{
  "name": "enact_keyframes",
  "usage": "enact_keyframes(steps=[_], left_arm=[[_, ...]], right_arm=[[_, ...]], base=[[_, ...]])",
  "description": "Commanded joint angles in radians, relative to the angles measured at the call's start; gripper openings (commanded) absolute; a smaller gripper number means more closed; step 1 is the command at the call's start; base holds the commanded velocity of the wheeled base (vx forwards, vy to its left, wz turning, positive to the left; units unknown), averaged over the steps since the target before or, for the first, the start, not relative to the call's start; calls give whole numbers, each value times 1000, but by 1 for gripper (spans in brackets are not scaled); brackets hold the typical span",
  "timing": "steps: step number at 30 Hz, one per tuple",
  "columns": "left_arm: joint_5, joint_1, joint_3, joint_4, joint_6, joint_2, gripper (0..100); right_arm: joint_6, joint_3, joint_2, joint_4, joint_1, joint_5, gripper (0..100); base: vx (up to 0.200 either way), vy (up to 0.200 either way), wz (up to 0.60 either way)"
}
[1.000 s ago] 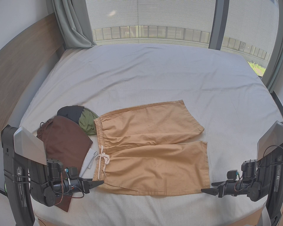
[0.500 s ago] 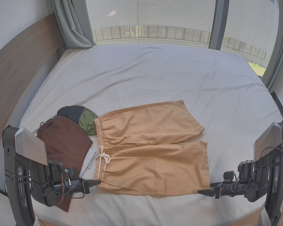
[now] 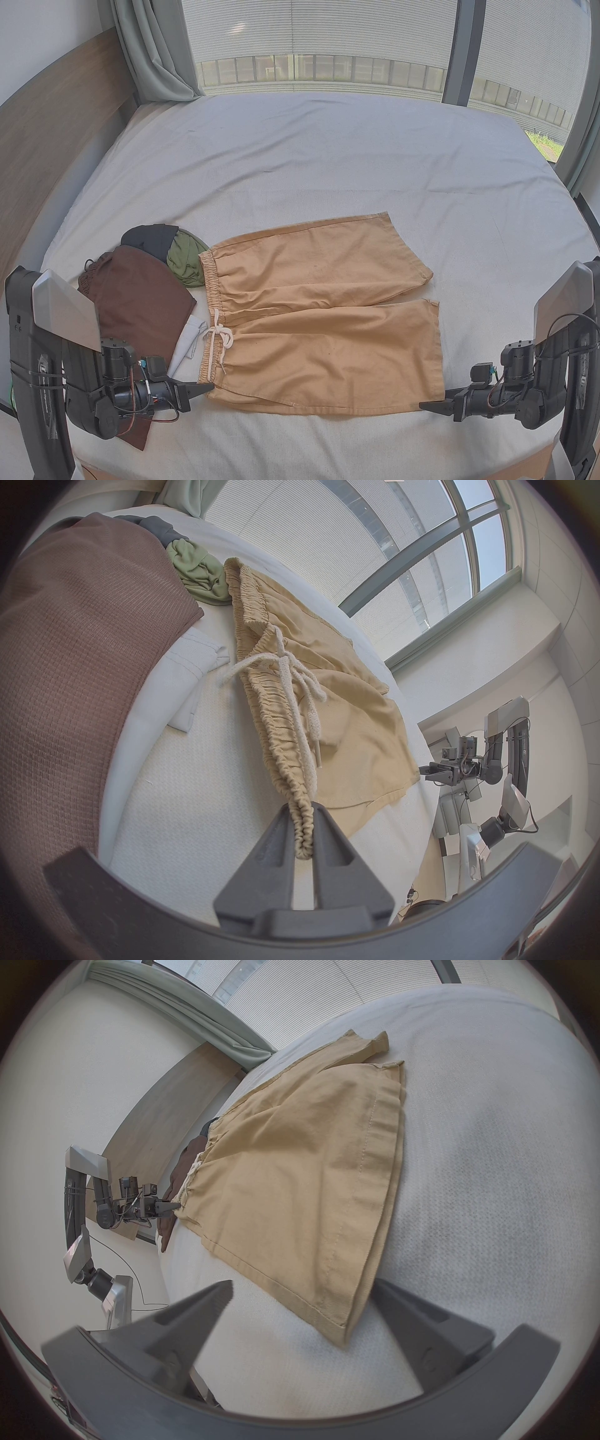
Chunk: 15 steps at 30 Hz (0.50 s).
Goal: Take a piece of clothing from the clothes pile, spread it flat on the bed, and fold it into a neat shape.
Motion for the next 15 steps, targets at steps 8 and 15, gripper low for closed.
enact_keyframes(steps=[8, 15], left_arm=[[0, 0, 0, 0, 0, 3, 0], [-25, 1, 23, -2, 0, -4, 0]], right_arm=[[-4, 13, 3, 0, -9, 0, 0], [-7, 20, -8, 0, -12, -2, 0]], base=[[0, 0, 0], [0, 0, 0]])
